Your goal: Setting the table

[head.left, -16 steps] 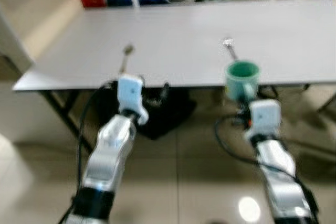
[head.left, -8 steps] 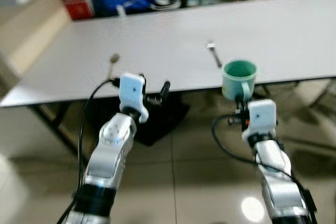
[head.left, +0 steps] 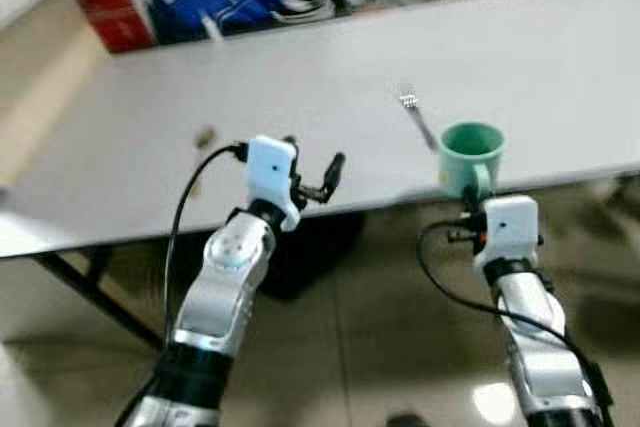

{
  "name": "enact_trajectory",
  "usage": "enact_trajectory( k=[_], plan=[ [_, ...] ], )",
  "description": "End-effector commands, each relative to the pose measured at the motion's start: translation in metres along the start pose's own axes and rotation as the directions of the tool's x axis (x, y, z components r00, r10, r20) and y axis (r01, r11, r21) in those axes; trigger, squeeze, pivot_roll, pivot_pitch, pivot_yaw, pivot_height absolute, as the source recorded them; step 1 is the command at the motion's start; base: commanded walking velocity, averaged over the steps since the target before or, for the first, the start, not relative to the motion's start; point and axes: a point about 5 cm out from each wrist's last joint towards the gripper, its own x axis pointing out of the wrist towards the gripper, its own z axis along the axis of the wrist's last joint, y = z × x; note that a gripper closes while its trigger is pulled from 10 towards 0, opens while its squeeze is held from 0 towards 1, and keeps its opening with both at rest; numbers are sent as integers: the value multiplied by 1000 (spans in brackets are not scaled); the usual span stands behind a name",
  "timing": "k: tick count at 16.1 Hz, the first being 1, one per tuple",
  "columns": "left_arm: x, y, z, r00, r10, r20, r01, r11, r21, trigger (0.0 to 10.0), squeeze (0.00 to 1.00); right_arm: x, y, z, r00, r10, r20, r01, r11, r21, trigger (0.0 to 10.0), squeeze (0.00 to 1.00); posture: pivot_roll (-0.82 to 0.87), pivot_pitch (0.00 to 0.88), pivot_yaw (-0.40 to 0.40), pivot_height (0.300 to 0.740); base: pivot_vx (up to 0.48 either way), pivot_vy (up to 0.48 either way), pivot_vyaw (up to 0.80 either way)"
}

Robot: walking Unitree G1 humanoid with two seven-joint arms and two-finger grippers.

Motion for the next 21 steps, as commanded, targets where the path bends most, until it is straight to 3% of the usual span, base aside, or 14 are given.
enact_trajectory(
  k=[1, 10, 15, 16, 21],
  plan=[
    [-5, 13, 0, 999, 42, -8, -42, 999, 15, 10000, 0, 4, 11, 12, 998, 34, 58, -35, 999, 14, 0, 0, -235, 0, 141, 731, 469, 0, 0],
    [-4, 14, 3, 1000, 15, -5, -15, 999, 35, 10000, 0, 18, 18, 23, 994, 35, 106, -39, 998, 39, 0, 0, -221, 0, 163, 731, 474, 0, 0],
    [-2, 11, 5, 1000, -1, 14, 1, 1000, 0, 10000, 0, 30, 14, 28, 994, 19, 110, -25, 998, 54, 0, 0, -218, 0, 163, 731, 480, 0, 0],
    [-2, 12, 6, 1000, 5, 21, -5, 1000, -17, 10000, 0, 38, 13, 32, 994, 8, 108, -14, 998, 56, 10000, 0, -220, 0, 167, 731, 0, 0, 0],
    [-7, 12, 8, 1000, -11, 22, 11, 1000, -16, 10000, 0, 77, 4, 47, 995, -69, 72, 61, 993, 103, 10000, 0, -192, 0, 182, 731, 0, 0, 0]
  ],
)
